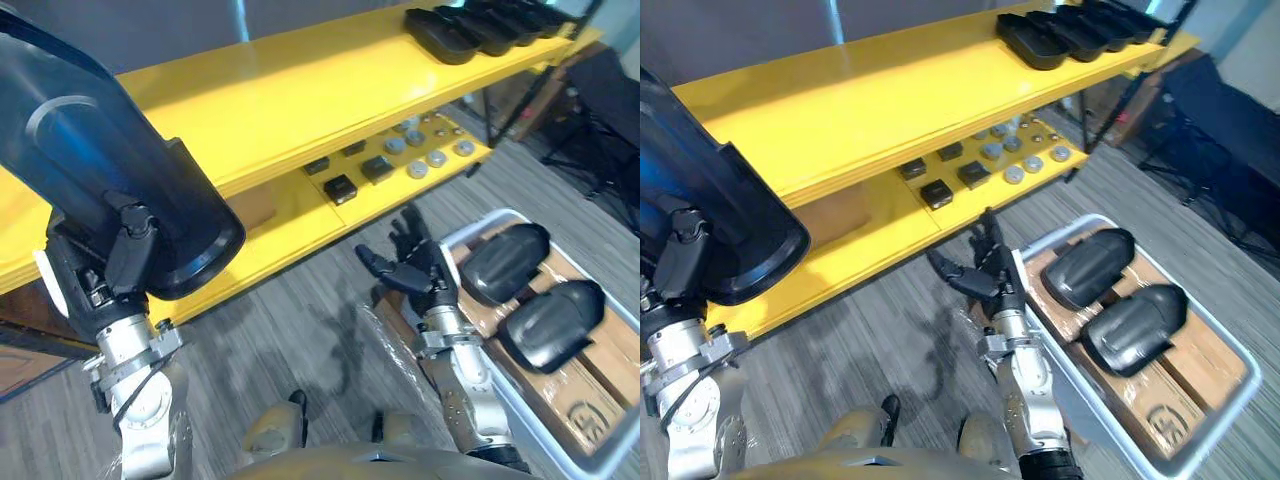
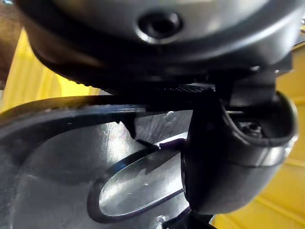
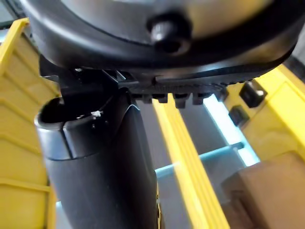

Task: Walk over and take three plastic housings, then place them on the shelf

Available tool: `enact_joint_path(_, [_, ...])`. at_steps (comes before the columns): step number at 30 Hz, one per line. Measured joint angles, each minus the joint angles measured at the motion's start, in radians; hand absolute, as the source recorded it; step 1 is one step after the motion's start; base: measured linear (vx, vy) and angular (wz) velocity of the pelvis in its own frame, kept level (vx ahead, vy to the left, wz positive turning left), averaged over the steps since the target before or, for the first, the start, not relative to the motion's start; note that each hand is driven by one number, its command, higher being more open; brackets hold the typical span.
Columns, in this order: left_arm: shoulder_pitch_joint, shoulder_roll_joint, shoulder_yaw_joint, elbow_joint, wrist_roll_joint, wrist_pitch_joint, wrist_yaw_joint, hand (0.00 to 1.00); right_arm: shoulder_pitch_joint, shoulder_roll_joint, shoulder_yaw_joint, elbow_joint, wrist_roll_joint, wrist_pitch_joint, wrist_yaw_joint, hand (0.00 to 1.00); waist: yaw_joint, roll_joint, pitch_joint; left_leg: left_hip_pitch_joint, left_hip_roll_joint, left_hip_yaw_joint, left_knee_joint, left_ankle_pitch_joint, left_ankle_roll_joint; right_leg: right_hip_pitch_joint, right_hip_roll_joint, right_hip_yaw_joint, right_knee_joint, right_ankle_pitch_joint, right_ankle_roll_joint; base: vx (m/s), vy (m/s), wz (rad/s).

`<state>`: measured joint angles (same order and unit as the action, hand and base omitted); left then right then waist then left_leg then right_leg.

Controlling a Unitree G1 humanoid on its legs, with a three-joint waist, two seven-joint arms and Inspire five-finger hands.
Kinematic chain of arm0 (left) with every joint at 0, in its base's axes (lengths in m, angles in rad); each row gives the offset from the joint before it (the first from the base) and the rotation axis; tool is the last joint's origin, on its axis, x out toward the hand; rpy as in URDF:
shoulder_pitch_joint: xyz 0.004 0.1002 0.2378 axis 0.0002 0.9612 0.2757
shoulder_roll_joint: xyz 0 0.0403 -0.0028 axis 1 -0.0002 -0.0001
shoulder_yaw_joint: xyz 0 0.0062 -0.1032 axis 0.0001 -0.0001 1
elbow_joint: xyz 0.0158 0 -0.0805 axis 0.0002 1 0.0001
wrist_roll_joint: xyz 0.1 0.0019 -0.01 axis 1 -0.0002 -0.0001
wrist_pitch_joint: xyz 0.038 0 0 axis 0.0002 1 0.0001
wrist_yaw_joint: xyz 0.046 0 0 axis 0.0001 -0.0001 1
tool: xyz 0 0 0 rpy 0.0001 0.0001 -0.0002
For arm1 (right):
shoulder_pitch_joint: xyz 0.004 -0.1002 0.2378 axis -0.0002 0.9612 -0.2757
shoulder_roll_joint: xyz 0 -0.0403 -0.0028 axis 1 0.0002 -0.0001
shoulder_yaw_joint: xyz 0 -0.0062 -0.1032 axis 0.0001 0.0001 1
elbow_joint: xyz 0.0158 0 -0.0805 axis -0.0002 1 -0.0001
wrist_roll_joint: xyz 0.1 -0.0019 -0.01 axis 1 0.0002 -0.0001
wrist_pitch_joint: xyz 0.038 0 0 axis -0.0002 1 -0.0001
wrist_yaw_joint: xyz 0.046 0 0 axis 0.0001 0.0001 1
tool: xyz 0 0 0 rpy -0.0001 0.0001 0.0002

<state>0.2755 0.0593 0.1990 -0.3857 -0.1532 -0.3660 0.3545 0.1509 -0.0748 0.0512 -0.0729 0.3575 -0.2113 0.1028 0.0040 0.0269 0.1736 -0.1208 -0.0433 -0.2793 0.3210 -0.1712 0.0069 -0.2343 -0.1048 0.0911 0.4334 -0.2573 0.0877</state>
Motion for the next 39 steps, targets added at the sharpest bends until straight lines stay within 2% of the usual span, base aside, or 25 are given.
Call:
enact_joint_path(1, [-0.002,-0.002,-0.002,0.004,-0.001,0.000,0.003,0.00,0.003,0.000,-0.008,-0.011,0.000,0.000,0.000,1.00,-0.006,-0.003,-0.002,0.012,0.000,-0.018,-0.001,-0.007,-0.011,0.005,0.000,0.013,-0.026,0.014,0.014,0.33,-0.267,1.27])
enact_joint_path(2, [0.001,-0.002,-0.012,0.004,-0.002,0.000,0.009,0.00,0.013,0.000,-0.023,-0.034,0.000,-0.003,0.001,1.00,-0.007,-0.023,-0.014,0.031,0.000,-0.033,0.001,-0.022,-0.037,0.026,-0.010,0.010,-0.107,0.076,0.021,0.26,-0.246,0.88])
enact_joint_path(3, [0.001,-0.001,-0.021,0.004,-0.001,0.000,0.009,0.00,0.019,0.000,-0.029,-0.048,0.002,-0.004,0.001,1.00,-0.006,-0.037,-0.023,0.032,-0.001,-0.029,0.005,-0.032,-0.053,0.040,-0.021,-0.007,-0.150,0.129,0.011,0.33,-0.337,1.17])
enact_joint_path(4, [0.003,0.003,-0.027,0.006,-0.002,-0.001,0.005,0.00,0.029,-0.001,-0.035,-0.067,0.003,-0.016,0.002,1.00,-0.006,-0.076,-0.047,0.029,-0.005,-0.011,0.008,-0.054,-0.084,0.068,-0.051,-0.048,-0.198,0.231,0.036,0.29,-0.380,1.16])
enact_joint_path(5, [0.009,-0.022,-0.044,0.022,-0.006,0.000,-0.001,0.00,0.020,-0.016,-0.057,-0.068,0.003,-0.020,0.004,1.00,-0.004,-0.046,-0.060,0.017,0.054,0.030,0.020,-0.083,-0.091,0.107,-0.027,-0.115,-0.230,0.223,0.029,0.27,-0.372,1.24])
enact_joint_path(6, [0.014,-0.027,-0.053,0.028,-0.010,0.001,-0.014,0.00,0.020,-0.025,-0.071,-0.072,0.004,-0.021,0.004,1.00,-0.007,-0.033,-0.064,0.004,0.093,0.095,0.024,-0.086,-0.089,0.128,-0.018,-0.151,-0.252,0.220,0.022,0.20,-0.345,1.13])
enact_joint_path(7, [0.014,-0.037,-0.068,0.045,-0.017,0.001,-0.047,0.00,0.022,-0.040,-0.101,-0.073,0.003,-0.022,-0.003,1.00,-0.008,-0.009,-0.065,0.009,0.160,0.198,0.005,-0.070,-0.094,0.159,-0.002,-0.199,-0.269,0.219,0.013,0.14,-0.278,1.11])
enact_joint_path(8, [0.013,-0.051,-0.076,0.051,-0.032,0.001,-0.083,0.00,0.028,-0.049,-0.138,-0.073,0.003,-0.022,-0.006,1.00,-0.009,0.005,-0.067,0.033,0.202,0.276,-0.050,-0.030,-0.112,0.188,0.000,-0.237,-0.285,0.218,0.011,0.13,-0.249,0.96])
enact_joint_path(9, [0.012,-0.056,-0.082,0.051,-0.037,0.000,-0.095,0.00,0.031,-0.050,-0.153,-0.073,0.002,-0.023,-0.009,1.00,-0.011,0.012,-0.069,0.044,0.213,0.292,-0.078,-0.006,-0.121,0.194,0.000,-0.250,-0.287,0.218,0.010,0.11,-0.145,0.70])
enact_joint_path(10, [0.008,-0.057,-0.090,0.051,-0.040,0.000,-0.115,0.00,0.032,-0.050,-0.185,-0.068,0.002,-0.023,-0.026,1.00,-0.007,0.019,-0.072,0.081,0.215,0.305,-0.152,0.042,-0.155,0.204,-0.002,-0.256,-0.288,0.218,0.010,0.06,-0.042,0.31])
enact_joint_path(14, [0.005,-0.044,-0.085,0.049,-0.041,-0.002,-0.143,0.00,0.038,-0.015,-0.197,-0.067,0.002,-0.030,-0.034,1.00,-0.007,0.011,-0.074,0.112,0.189,0.328,-0.192,0.064,-0.147,0.220,-0.023,-0.239,-0.315,0.225,0.013,0.01,0.040,-0.03])
enact_joint_path(19, [-0.005,-0.017,-0.145,0.050,-0.041,0.000,-0.185,0.00,0.061,0.019,-0.182,-0.067,0.004,-0.053,-0.043,1.00,-0.011,-0.004,-0.073,0.109,0.194,0.369,-0.178,0.047,-0.140,0.222,-0.010,-0.196,-0.357,0.249,0.016,-0.04,0.018,-0.24])
enact_joint_path(21, [-0.005,-0.007,-0.183,0.051,-0.042,0.000,-0.196,0.00,0.073,0.019,-0.180,-0.067,0.004,-0.060,-0.043,1.00,-0.023,0.005,-0.069,0.085,0.218,0.376,-0.081,-0.003,-0.130,0.227,0.012,-0.181,-0.351,0.245,0.010,0.00,-0.004,-0.32])
enact_joint_path(22, [-0.005,-0.003,-0.195,0.054,-0.042,0.004,-0.205,0.00,0.074,0.019,-0.175,-0.067,0.004,-0.060,-0.042,1.00,-0.028,0.013,-0.066,0.078,0.236,0.384,-0.027,-0.026,-0.121,0.230,0.029,-0.164,-0.345,0.234,-0.006,0.00,0.015,-0.44])
enact_joint_path(23, [-0.017,0.002,-0.204,0.067,-0.036,0.028,-0.213,0.00,0.074,0.019,-0.162,-0.067,0.004,-0.061,-0.041,1.00,-0.034,0.016,-0.057,0.044,0.248,0.378,0.093,-0.046,-0.096,0.236,0.045,-0.140,-0.343,0.223,-0.015,-0.05,0.003,-0.58])
enact_joint_path(25, [-0.035,0.000,-0.219,0.111,-0.037,0.068,-0.210,0.00,0.077,0.007,-0.146,-0.079,0.007,-0.061,-0.019,1.00,-0.035,0.038,-0.034,-0.036,0.270,0.310,0.327,-0.036,-0.078,0.241,0.076,-0.100,-0.312,0.203,-0.035,-0.06,0.009,-0.68])
enact_joint_path(26, [-0.035,0.001,-0.220,0.138,-0.039,0.094,-0.213,0.00,0.082,0.003,-0.137,-0.087,0.009,-0.061,0.003,1.00,-0.038,0.045,-0.023,-0.063,0.272,0.291,0.411,0.000,-0.058,0.261,0.075,-0.071,-0.312,0.200,-0.041,0.02,0.058,-0.60])
enact_joint_path(27, [-0.035,0.004,-0.221,0.154,-0.039,0.103,-0.214,0.00,0.090,0.004,-0.135,-0.094,0.010,-0.061,0.009,1.00,-0.042,0.029,-0.015,-0.069,0.267,0.293,0.423,-0.006,-0.059,0.263,0.068,-0.060,-0.315,0.199,-0.042,0.03,0.065,-0.47])
enact_joint_path(28, [-0.035,0.011,-0.240,0.172,-0.041,0.115,-0.215,0.00,0.108,0.009,-0.134,-0.118,0.015,-0.064,0.018,1.00,-0.048,0.030,-0.017,-0.057,0.261,0.299,0.340,-0.034,-0.063,0.262,0.054,-0.051,-0.315,0.198,-0.042,0.00,0.042,-0.18])
enact_joint_path(30, [-0.035,0.013,-0.269,0.173,-0.041,0.117,-0.228,0.00,0.122,0.010,-0.138,-0.139,0.023,-0.084,0.018,1.00,-0.065,0.032,-0.014,-0.046,0.254,0.325,0.126,-0.044,-0.062,0.252,0.039,-0.043,-0.311,0.195,-0.037,0.01,0.078,-0.08])
enact_joint_path(32, [-0.035,0.013,-0.309,0.167,-0.041,0.117,-0.232,0.00,0.147,0.008,-0.132,-0.140,0.023,-0.097,0.018,1.00,-0.061,0.026,-0.008,-0.026,0.246,0.326,-0.035,0.018,-0.087,0.251,0.009,-0.014,-0.268,0.158,-0.010,0.05,0.174,-0.26])
enact_joint_path(34, [-0.033,0.016,-0.313,0.156,-0.042,0.117,-0.226,0.00,0.153,-0.005,-0.102,-0.141,0.047,-0.106,0.018,1.00,-0.058,0.030,-0.013,-0.003,0.224,0.351,-0.027,0.075,-0.113,0.244,-0.018,0.014,-0.225,0.127,0.020,0.09,0.262,-0.45])
enact_joint_path(35, [-0.034,0.019,-0.309,0.126,-0.050,0.117,-0.217,0.00,0.154,-0.005,-0.064,-0.154,0.052,-0.110,0.016,1.00,-0.058,0.013,-0.021,-0.015,0.193,0.383,0.012,0.060,-0.102,0.224,-0.051,0.044,-0.218,0.117,0.033,0.08,0.285,-0.49])
enact_joint_path(37, [-0.036,0.018,-0.302,0.077,-0.080,0.119,-0.213,0.00,0.159,-0.003,-0.022,-0.197,0.050,-0.110,0.008,1.00,-0.058,0.004,-0.020,-0.039,0.174,0.417,0.058,0.032,-0.079,0.215,-0.079,0.056,-0.235,0.121,0.037,0.09,0.264,-0.38])
enact_joint_path(39, [-0.040,0.019,-0.286,0.036,-0.105,0.130,-0.211,0.00,0.151,0.014,0.036,-0.210,0.051,-0.111,-0.002,1.00,-0.048,-0.004,-0.030,-0.033,0.164,0.473,0.075,0.003,-0.061,0.192,-0.110,0.020,-0.245,0.188,0.050,0.08,0.236,-0.57])
